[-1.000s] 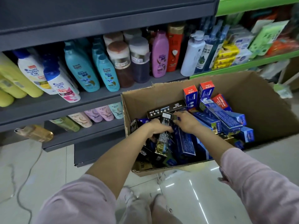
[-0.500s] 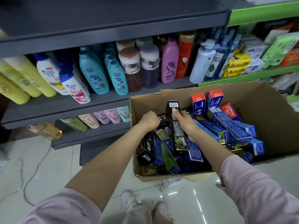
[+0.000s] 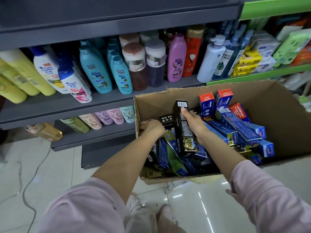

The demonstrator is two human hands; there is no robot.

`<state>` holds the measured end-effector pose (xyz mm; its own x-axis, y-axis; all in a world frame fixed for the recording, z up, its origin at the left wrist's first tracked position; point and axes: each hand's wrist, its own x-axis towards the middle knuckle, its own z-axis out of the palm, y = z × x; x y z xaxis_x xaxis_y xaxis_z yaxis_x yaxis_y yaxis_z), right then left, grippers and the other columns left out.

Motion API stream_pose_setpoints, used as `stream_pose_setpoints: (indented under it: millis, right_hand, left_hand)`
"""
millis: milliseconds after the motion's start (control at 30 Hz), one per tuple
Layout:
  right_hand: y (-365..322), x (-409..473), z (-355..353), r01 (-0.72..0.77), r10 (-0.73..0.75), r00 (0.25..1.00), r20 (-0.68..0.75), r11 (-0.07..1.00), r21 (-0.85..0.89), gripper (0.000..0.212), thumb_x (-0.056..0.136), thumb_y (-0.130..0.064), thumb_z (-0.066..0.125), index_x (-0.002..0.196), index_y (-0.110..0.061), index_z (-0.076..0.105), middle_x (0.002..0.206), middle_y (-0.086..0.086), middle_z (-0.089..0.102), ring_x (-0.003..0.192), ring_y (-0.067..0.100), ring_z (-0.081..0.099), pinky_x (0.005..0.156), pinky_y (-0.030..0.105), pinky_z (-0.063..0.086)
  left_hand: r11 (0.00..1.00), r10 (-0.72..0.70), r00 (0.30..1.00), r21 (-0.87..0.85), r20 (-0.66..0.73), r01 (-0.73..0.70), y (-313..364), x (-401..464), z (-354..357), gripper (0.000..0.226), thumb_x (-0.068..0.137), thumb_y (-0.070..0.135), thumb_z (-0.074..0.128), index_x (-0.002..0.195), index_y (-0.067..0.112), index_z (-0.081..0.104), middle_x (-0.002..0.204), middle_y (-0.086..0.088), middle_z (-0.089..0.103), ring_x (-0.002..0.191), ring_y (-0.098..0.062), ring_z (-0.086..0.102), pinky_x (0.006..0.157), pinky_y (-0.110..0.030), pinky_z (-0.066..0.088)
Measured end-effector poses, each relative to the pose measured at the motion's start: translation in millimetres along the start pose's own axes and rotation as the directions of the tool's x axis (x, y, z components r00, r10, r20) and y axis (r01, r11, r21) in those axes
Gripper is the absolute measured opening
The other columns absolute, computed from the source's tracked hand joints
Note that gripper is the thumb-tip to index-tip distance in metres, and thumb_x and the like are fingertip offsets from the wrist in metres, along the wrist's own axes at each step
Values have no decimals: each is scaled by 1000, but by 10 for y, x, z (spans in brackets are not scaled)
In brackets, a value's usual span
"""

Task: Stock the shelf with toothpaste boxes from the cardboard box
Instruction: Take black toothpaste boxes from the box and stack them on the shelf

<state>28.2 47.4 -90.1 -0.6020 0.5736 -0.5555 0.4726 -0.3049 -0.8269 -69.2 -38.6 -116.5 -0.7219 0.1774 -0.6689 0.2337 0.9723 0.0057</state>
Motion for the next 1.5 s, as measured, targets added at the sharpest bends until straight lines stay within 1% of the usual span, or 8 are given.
stream_pose_setpoints:
  millis: [200,333,533,633,900,1033,1267,1500]
  right_hand:
    - [15,-35,26,-35,35,999,-7,999,3,49,92,-50,48,126,-16,54,107,7,65,99,26,62,92,37,49]
    - [-6,-49,14,-55,55,998,-33,998,8,57,90,-54,50,130,-13,53,120,11,64,108,29,61,100,42,46]
    - [15,-50,-31,-52,52,999,-12,999,16,51,89,-53,51,121,-14,57,106,10,68,95,28,65,90,40,51]
    - [-15,-63,-41,-79,79,997,-1,993,83,40,91,-51,50,102,-14,61,85,6,67,75,22,64,71,32,52]
    - [-276,-237,72,-70,72,997,-2,976,206,46,88,-51,52,102,-9,66,83,9,70,81,28,66,85,39,53]
    - [-499,-352,101,29,-70,990,126,951,308,48,84,-59,54,108,-18,62,98,7,70,87,22,67,72,32,52]
    - [-1024,-612,442,221,-287,945,159,915,337,42,83,-37,62,114,-8,64,108,17,70,94,31,68,80,40,55]
    - [-1671,-770,1275,391,-428,895,127,889,238,33,81,-45,60,94,-17,70,100,4,73,96,23,66,98,41,47]
  left_hand:
    - [986,142,987,81,69,-148,-58,21,80,66,88,10,59,142,1,22,136,-20,45,124,-33,48,100,-38,45]
    - [986,161,986,36,47,-162,-107,52,139,62,86,35,66,134,2,45,134,-12,51,120,-29,54,98,-35,48]
    - [994,40,999,-97,-34,-43,-85,79,268,81,91,14,57,144,-14,3,145,-29,33,129,-38,43,100,-42,43]
    - [960,169,979,-205,-112,-189,-114,12,42,62,92,19,55,140,-11,31,139,-24,43,122,-34,52,96,-36,47]
    - [624,379,918,-700,-116,-346,-377,-440,-565,30,85,25,53,102,1,60,99,-14,65,91,-28,63,80,-33,50]
    - [400,399,893,-837,-209,-374,-567,-590,-700,13,91,18,50,93,9,59,76,-9,65,61,-20,60,60,-27,48]
    - [105,315,862,-888,-397,-448,-931,-870,-1257,15,92,27,54,99,15,59,89,-8,67,78,-22,64,83,-39,51]
    - [91,214,667,-665,-714,-741,-1575,-1041,-2020,40,94,23,55,132,14,48,118,0,59,108,-14,56,93,-24,42]
